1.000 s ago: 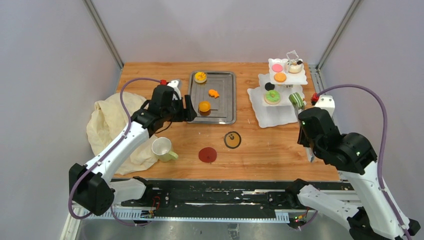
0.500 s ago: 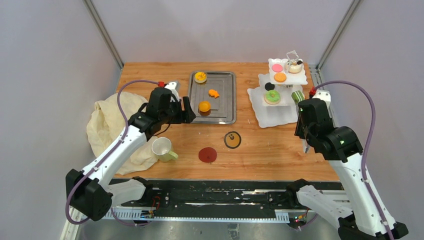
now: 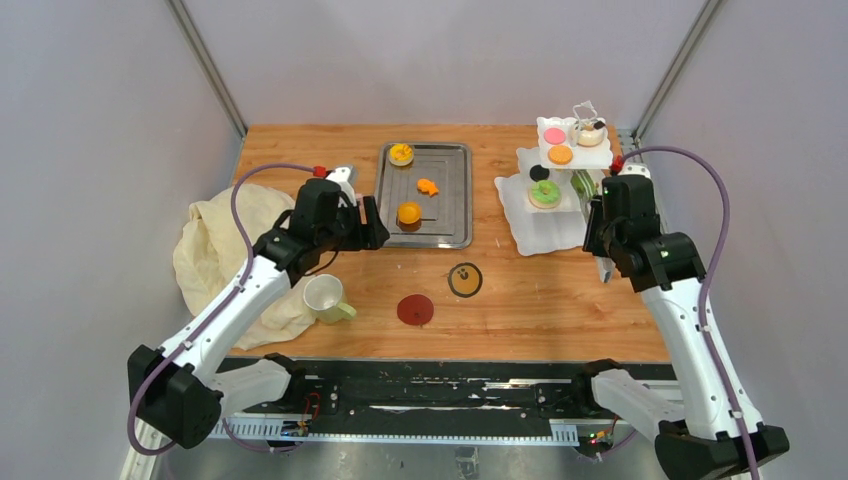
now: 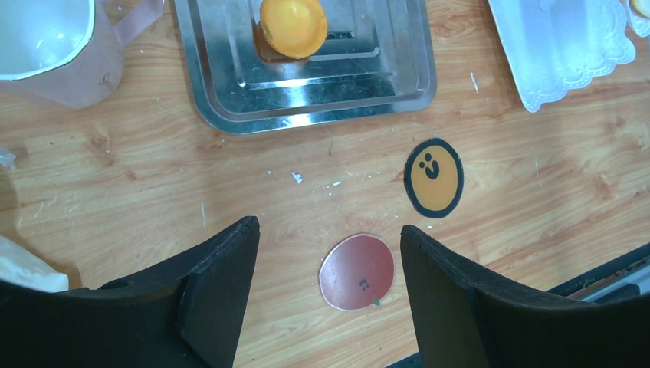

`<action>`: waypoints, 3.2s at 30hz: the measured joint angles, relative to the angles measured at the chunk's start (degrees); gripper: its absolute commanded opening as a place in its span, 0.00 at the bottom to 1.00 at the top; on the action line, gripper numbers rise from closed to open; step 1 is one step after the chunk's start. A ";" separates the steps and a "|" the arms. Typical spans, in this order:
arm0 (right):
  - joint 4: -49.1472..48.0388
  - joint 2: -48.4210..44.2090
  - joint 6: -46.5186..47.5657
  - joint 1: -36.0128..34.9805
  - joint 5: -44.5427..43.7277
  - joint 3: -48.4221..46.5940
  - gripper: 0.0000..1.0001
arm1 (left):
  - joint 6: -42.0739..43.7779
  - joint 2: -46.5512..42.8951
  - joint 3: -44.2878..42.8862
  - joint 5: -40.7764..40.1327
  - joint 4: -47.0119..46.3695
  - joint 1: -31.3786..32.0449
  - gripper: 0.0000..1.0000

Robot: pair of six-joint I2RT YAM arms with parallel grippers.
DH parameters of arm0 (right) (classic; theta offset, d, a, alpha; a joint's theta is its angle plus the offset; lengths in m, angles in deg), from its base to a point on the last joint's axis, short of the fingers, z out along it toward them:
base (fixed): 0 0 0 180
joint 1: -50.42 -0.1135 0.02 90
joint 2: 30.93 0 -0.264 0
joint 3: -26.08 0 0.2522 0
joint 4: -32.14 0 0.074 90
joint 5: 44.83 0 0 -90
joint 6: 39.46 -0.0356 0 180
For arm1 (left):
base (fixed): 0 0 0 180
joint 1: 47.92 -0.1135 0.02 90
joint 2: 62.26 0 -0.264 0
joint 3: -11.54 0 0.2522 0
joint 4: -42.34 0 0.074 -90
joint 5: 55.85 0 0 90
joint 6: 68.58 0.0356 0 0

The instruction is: Serve the afternoon tea

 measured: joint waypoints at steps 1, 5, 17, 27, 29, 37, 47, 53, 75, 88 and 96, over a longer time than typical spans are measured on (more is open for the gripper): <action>-0.70 0.37 0.20 0.63 0.59 0.35 0.01 | 0.00 -0.24 0.22 -0.11 -0.02 0.00 0.72; -3.06 2.21 1.09 2.67 2.71 1.84 0.07 | 0.04 -1.27 0.87 -0.74 0.44 0.00 0.72; -6.84 2.99 1.75 4.68 5.44 3.98 0.46 | 0.22 -2.38 1.18 -1.40 0.83 0.00 0.72; -4.87 -0.31 2.67 4.70 6.64 3.50 0.44 | 0.22 -2.25 1.18 -1.38 0.83 0.00 0.73; -3.15 -1.22 3.10 4.70 7.87 2.40 0.43 | 0.22 -2.14 1.18 -1.25 0.83 0.00 0.73; 3.69 -7.80 6.12 4.70 18.62 -1.38 0.40 | 0.26 1.14 -0.26 0.68 0.81 0.00 0.73; 6.73 -13.33 11.50 4.70 40.92 -1.38 0.39 | 2.71 3.15 -4.81 -1.25 5.73 -0.66 0.74; 1.14 -10.23 11.72 3.32 49.79 -1.29 0.39 | 5.44 -4.52 -5.73 -5.18 10.62 -4.59 0.75; -22.08 44.00 9.11 -17.59 21.09 -20.39 0.39 | 1.70 -27.45 -0.07 -10.10 18.01 -4.87 0.81; -23.56 53.83 11.74 -17.59 19.41 -25.33 0.44 | 1.68 -24.81 1.99 -8.37 17.53 -4.87 0.87; -23.93 56.50 13.75 -17.59 19.54 -27.96 0.46 | 1.68 -22.88 1.99 -7.02 16.17 -4.87 0.88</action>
